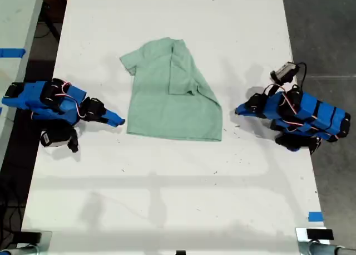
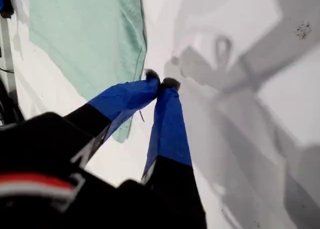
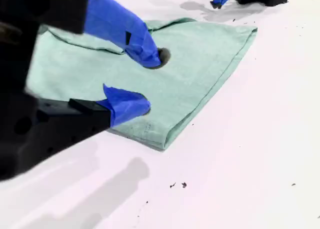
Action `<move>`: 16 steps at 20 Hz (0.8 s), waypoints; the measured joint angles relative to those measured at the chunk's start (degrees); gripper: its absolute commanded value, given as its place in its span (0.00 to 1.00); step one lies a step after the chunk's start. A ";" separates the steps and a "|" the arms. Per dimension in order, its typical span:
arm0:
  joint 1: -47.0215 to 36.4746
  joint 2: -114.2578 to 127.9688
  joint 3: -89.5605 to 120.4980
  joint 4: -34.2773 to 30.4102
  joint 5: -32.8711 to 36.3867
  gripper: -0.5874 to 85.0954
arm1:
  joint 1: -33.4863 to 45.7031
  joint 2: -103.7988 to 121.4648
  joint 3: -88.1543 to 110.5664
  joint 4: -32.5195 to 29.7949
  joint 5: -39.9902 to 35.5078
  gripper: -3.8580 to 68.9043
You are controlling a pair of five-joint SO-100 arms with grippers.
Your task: Fold t shirt
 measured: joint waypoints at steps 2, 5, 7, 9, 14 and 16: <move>0.00 0.00 0.00 0.00 0.00 0.14 | 0.00 0.00 0.00 0.00 0.70 0.15; 0.00 0.00 0.00 0.00 0.00 0.14 | 0.00 0.00 0.00 0.09 0.79 0.16; 0.00 0.00 0.00 0.00 0.00 0.14 | -1.05 0.00 0.00 0.79 0.62 0.17; 0.00 0.00 0.00 0.00 0.00 0.14 | -5.62 0.00 0.00 1.41 2.20 0.14; 0.00 0.00 0.00 0.00 0.00 0.14 | -11.60 0.00 0.09 1.41 10.28 0.15; 0.00 0.00 0.00 0.00 0.00 0.14 | -16.08 0.00 0.09 1.41 8.00 0.16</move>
